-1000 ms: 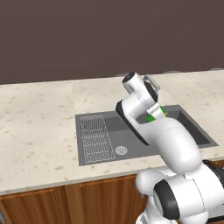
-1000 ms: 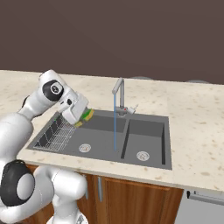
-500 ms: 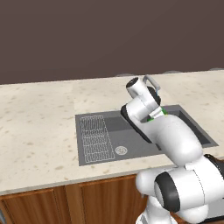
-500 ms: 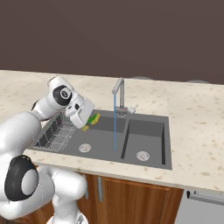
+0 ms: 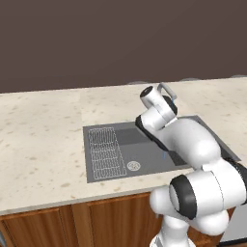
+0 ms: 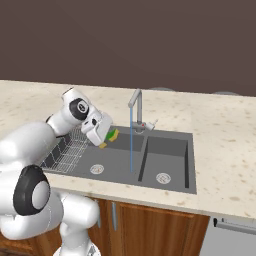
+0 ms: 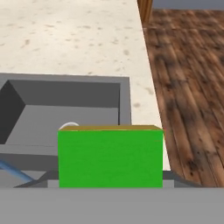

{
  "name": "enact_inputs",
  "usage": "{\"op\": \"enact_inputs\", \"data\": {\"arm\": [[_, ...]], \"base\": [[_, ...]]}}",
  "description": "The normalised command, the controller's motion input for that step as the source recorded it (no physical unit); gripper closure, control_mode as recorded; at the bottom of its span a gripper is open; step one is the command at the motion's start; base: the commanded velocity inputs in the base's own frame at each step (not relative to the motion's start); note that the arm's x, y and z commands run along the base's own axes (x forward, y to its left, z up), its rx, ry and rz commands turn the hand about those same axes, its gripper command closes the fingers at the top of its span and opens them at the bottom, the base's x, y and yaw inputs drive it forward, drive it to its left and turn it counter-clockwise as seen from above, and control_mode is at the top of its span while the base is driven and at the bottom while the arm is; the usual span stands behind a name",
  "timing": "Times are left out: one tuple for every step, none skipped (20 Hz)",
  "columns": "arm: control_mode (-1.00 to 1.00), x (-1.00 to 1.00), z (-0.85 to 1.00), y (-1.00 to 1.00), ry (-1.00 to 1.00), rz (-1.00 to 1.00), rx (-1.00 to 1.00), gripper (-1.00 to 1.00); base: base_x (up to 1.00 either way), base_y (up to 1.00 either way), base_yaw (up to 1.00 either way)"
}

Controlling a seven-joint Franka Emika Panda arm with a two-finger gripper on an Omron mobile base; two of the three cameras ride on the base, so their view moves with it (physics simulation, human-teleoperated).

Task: Soak the sponge with water for a few seconds and then drop it inside the sink.

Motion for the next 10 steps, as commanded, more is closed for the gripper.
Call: {"op": "enact_inputs", "data": {"arm": [[-1.00, 0.24, -0.17, -0.08, 0.00, 0.00, 0.00, 1.00], [-1.00, 0.21, -0.21, -0.09, 0.00, 0.00, 0.00, 1.00], [-1.00, 0.24, -0.26, -0.09, 0.00, 0.00, 0.00, 1.00], [-1.00, 0.23, -0.29, -0.10, 0.00, 0.00, 0.00, 1.00], [-1.00, 0.23, -0.29, -0.11, 0.00, 0.00, 0.00, 1.00], [-1.00, 0.26, -0.29, -0.12, 0.01, 0.00, 0.00, 1.00], [-1.00, 0.25, -0.26, -0.09, 0.01, 0.00, 0.00, 1.00], [-1.00, 0.26, -0.24, -0.09, 0.01, 0.00, 0.00, 1.00], [-1.00, 0.29, -0.24, -0.09, 0.02, 0.00, 0.00, 1.00], [-1.00, 0.28, -0.22, -0.08, 0.03, 0.00, 0.00, 1.00]], "base": [[0.00, 0.00, 0.00], [0.00, 0.00, 0.00], [0.00, 0.00, 0.00], [0.00, 0.00, 0.00], [0.00, 0.00, 0.00], [0.00, 0.00, 0.00], [0.00, 0.00, 0.00], [0.00, 0.00, 0.00], [0.00, 0.00, 0.00], [0.00, 0.00, 0.00]]}}
